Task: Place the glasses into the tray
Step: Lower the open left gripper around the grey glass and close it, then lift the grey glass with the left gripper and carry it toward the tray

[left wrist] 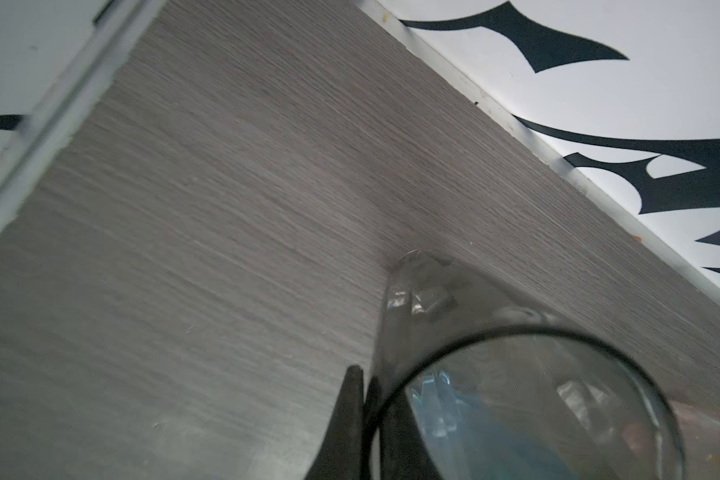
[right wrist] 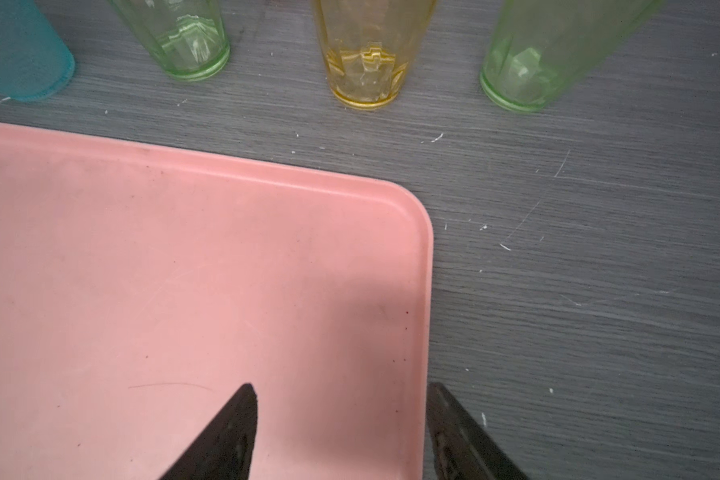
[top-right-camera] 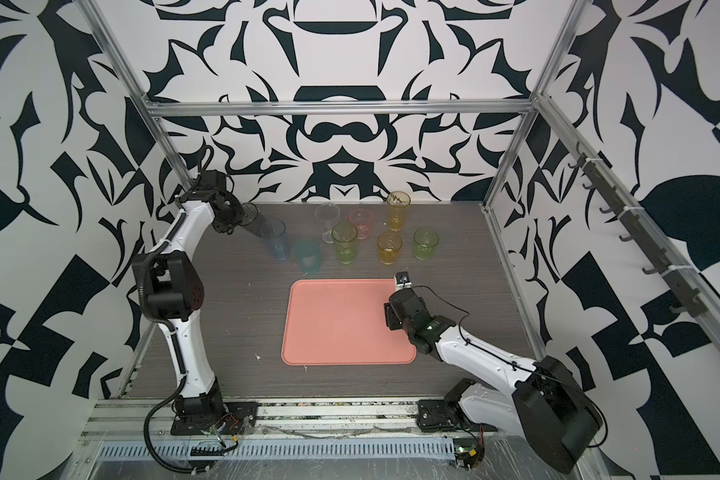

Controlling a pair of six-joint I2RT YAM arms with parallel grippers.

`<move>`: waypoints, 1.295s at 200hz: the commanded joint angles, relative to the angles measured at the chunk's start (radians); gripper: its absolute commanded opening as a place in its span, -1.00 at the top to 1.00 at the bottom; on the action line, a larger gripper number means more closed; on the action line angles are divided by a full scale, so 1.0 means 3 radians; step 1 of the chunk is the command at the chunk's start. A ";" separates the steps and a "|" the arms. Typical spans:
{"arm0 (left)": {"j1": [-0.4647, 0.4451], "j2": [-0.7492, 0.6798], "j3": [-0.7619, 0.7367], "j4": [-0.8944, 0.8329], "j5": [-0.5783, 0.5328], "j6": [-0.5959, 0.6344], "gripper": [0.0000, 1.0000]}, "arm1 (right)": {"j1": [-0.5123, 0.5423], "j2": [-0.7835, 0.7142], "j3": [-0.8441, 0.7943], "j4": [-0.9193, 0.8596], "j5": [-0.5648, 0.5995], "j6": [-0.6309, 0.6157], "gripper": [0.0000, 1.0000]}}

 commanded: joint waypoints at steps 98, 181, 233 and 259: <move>0.0025 -0.1834 -0.1303 -0.0801 -0.0560 0.0062 0.93 | -0.0002 -0.0042 0.0113 0.0000 -0.0016 0.0000 -0.35; -0.0222 -0.2650 -0.1911 -0.1182 -0.0294 0.0210 0.97 | -0.0005 -0.0057 0.0109 0.0006 -0.0003 0.0004 -0.35; -0.0777 -0.2899 -0.2149 -0.1179 -0.0399 0.0172 0.97 | -0.0002 -0.0037 0.0108 0.0016 0.0009 0.0001 -0.35; -0.1002 -0.2909 -0.2176 -0.1221 -0.0412 0.0115 0.99 | -0.0001 -0.0027 0.0108 0.0016 0.0017 0.0002 -0.35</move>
